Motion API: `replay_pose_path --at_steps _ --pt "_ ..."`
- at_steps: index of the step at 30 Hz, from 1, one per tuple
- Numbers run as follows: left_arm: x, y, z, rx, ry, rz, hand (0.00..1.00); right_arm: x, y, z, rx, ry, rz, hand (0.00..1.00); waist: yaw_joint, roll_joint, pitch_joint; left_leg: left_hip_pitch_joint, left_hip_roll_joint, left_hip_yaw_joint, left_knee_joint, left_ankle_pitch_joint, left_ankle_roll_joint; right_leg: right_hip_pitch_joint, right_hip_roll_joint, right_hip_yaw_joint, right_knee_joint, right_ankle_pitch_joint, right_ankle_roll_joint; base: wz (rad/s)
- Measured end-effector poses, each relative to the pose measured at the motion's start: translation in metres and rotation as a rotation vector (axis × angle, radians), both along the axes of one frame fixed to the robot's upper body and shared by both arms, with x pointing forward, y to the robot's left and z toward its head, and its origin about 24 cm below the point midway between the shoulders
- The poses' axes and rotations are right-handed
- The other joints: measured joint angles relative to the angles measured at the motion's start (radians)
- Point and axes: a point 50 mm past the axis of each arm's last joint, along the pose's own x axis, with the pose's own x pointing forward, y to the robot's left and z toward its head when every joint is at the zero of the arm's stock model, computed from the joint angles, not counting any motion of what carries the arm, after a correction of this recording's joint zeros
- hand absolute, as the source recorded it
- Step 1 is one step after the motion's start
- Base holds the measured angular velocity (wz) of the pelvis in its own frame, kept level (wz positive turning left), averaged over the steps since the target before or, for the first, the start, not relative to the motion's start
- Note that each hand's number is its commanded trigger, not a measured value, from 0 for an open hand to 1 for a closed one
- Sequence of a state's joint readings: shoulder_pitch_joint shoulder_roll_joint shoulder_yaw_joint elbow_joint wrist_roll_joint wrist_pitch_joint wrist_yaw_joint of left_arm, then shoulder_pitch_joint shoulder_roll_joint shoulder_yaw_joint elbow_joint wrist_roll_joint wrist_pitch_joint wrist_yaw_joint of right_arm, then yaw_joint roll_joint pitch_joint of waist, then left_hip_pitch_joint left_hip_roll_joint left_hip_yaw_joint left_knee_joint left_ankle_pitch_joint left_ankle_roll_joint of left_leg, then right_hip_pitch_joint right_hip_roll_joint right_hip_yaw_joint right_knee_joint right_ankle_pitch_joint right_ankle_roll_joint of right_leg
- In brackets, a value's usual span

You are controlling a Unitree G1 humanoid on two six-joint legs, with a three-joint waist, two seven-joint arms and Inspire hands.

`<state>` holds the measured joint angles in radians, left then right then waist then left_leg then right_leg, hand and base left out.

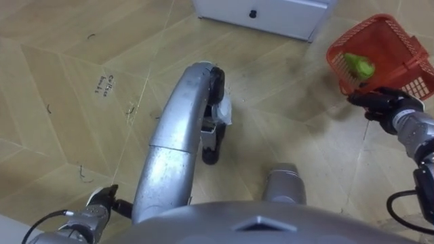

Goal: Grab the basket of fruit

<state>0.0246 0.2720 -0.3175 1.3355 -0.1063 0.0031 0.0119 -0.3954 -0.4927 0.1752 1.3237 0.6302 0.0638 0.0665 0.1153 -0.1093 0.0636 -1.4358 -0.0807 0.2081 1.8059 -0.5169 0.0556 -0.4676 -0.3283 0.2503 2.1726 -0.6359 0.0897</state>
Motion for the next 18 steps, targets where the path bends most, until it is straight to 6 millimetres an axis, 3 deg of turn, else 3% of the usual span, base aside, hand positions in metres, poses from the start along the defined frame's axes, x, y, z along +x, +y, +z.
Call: replay_pose_path --at_steps 4,10,18 --pt "0.004 -0.006 -0.001 -0.017 0.0 -0.001 0.0 0.0 0.001 0.0 0.026 -0.018 -0.027 1.0 0.0 0.0 0.0 0.0 -0.001 -0.011 0.005 0.001 -0.002 0.009 0.011 -0.005 0.001 0.0 0.0 0.0" --pt "0.022 -0.007 0.001 -0.022 -0.037 -0.013 0.0 0.003 0.004 0.0 0.049 -0.038 -0.033 1.0 -0.002 -0.022 0.0056 0.001 -0.001 -0.018 0.011 0.002 -0.004 0.014 0.019 -0.006 0.005 0.0 0.0 0.0" --pt "0.038 -0.004 0.005 -0.035 -0.072 0.01 0.0 0.025 0.014 0.013 0.064 -0.121 0.047 1.0 -0.024 -0.033 0.0065 0.031 -0.008 -0.033 0.026 -0.007 0.001 0.058 0.024 -0.003 -0.008 0.001 -0.001 -0.03"
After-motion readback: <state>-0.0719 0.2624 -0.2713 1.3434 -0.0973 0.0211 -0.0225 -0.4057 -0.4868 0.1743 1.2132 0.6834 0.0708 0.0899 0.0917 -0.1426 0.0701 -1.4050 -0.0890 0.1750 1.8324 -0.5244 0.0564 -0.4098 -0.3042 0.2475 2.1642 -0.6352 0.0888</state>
